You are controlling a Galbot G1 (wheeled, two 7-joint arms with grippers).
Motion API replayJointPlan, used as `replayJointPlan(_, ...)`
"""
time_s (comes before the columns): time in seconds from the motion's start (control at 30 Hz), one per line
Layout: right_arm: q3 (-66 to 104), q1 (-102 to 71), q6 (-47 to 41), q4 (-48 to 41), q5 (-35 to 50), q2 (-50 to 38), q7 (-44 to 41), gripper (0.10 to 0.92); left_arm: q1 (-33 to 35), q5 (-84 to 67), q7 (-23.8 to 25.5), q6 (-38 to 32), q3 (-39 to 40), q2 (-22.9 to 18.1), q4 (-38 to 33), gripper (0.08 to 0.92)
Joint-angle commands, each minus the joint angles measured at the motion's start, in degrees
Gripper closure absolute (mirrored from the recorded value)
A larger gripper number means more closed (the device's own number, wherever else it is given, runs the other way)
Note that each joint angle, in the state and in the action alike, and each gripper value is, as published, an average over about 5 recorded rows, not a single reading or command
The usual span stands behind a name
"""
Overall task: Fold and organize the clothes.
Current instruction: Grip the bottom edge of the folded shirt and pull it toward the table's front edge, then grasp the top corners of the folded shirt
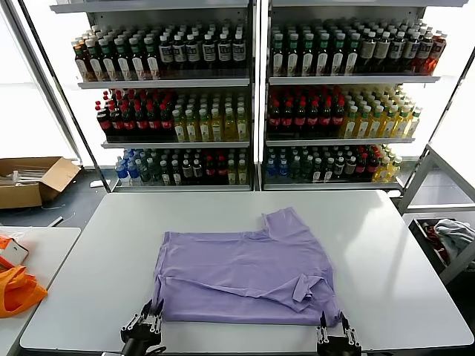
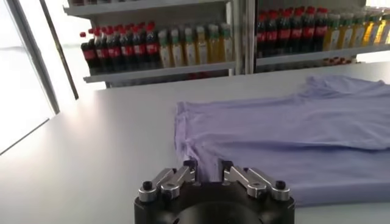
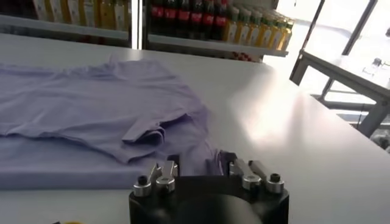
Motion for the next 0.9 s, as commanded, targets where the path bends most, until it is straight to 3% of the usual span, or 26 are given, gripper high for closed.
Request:
replayJointPlan(0.03,1.54,8.89,-1.71,-4.63,-1.66,-0.49,-3.45,0.347,-5.37,-0.52,1.6,2.66,-0.73,-0.99,-2.11,0.567)
replayJointPlan(0.2,1.03,13.68,-4.45,-8.54,-0.83,-1.0,-3.45,0.225,-7.96,-2.36,2.01,3.76,-1.59,-0.45,-0.54,0.428)
replayJointPlan(0.47,-0.49,19.91,-6.63,-12.54,0.34,-0.55,-3.61,0.203,-11.12,-4.03,2.18,4.76,-1.49,0.78,2.06,0.209)
replayJointPlan(0.67,-1.0,29.82,-6.13,-17.42,5.65,0.81,-4.63,0.203,-19.32,-7.16,4.63,5.47,0.91,3.91,6.21,0.178)
replayJointPlan(0.9,-2.85,44.87,-6.43,-27.71,10.21,-1.11,-11.71,0.203,-32.0,-9.25,10.97,5.67,5.99,9.06,18.24,0.177)
